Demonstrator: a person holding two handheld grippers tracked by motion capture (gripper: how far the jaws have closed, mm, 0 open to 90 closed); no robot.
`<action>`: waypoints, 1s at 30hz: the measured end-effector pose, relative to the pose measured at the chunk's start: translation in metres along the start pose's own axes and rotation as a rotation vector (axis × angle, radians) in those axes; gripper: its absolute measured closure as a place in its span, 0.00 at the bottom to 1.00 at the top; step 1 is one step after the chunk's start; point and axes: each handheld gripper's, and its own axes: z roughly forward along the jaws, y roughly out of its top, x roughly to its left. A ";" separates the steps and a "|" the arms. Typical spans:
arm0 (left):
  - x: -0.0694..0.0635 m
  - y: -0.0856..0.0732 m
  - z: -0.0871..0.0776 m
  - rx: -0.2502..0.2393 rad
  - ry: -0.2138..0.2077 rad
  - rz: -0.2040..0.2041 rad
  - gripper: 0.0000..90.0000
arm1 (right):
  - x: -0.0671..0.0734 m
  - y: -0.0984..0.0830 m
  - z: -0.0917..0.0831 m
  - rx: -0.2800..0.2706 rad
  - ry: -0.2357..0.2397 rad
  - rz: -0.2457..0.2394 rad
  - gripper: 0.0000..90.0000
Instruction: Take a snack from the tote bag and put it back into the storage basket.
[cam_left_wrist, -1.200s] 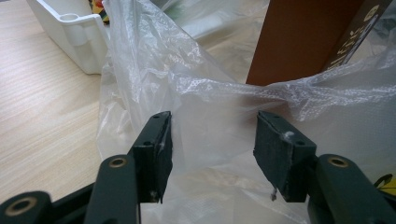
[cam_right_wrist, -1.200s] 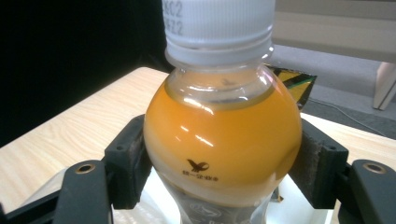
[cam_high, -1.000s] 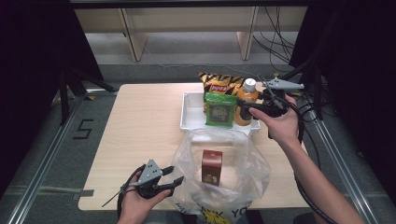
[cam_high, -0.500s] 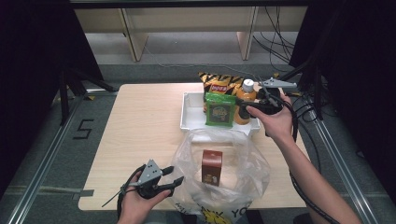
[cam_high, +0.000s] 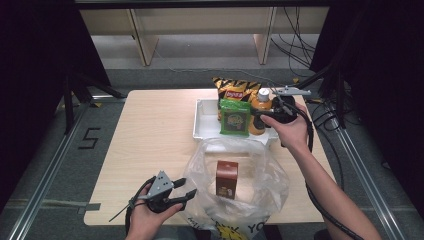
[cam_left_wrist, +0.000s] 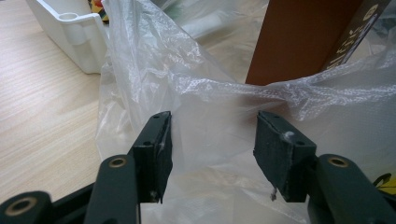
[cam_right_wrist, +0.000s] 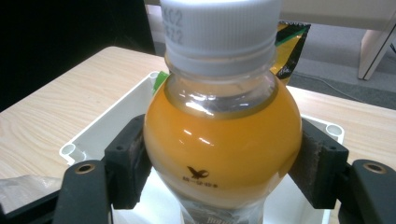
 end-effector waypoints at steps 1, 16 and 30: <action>0.000 0.000 0.000 0.001 -0.001 0.001 0.51 | 0.001 -0.001 0.001 0.009 0.007 0.016 0.34; 0.002 0.000 0.000 -0.002 -0.009 0.018 0.51 | -0.006 -0.010 0.016 0.027 -0.016 0.018 0.34; 0.001 0.000 0.000 -0.002 -0.010 0.003 0.51 | -0.013 -0.022 0.027 0.073 -0.027 0.014 0.34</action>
